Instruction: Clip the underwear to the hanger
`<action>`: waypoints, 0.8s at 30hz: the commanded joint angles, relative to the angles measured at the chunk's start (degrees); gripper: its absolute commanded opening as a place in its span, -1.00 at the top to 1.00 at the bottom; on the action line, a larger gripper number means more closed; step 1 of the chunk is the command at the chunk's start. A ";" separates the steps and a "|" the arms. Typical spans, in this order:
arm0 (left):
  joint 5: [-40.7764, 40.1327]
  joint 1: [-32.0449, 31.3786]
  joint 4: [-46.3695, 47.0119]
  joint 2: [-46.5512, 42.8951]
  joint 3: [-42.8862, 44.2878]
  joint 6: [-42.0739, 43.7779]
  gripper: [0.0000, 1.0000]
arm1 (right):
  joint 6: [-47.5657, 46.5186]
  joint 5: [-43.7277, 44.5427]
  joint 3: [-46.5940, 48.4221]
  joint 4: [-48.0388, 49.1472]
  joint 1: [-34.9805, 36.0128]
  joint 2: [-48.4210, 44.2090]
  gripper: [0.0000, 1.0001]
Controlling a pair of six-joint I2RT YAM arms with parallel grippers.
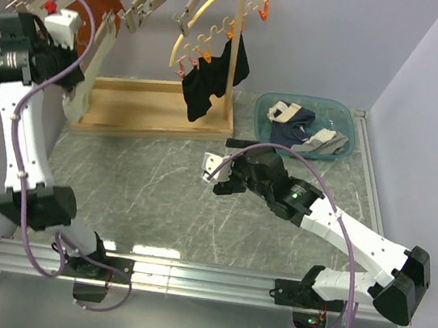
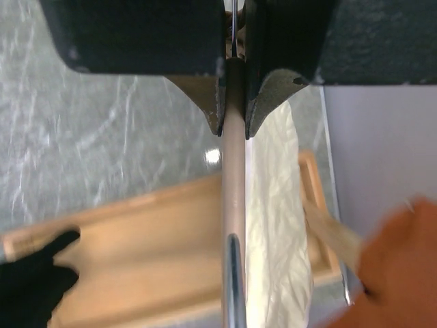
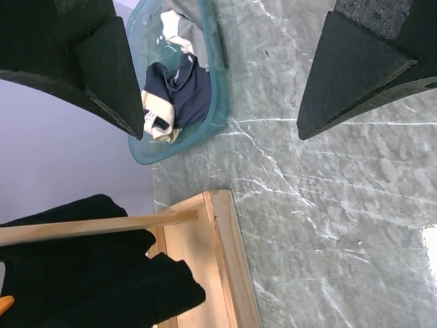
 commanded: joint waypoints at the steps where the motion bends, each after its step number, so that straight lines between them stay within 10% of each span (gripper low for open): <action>1: 3.15 0.16 0.13 6.63 11.89 -2.12 0.99 | 2.34 -0.49 0.66 -0.21 -0.44 -2.10 -1.00; 5: 5.97 0.16 4.07 13.32 22.54 -4.58 1.00 | 2.51 -0.49 -0.31 0.32 -0.53 -2.02 -1.00; 24: 12.74 0.16 31.94 18.78 22.55 -19.43 1.00 | 3.13 -1.19 0.84 0.23 -0.61 0.18 -1.00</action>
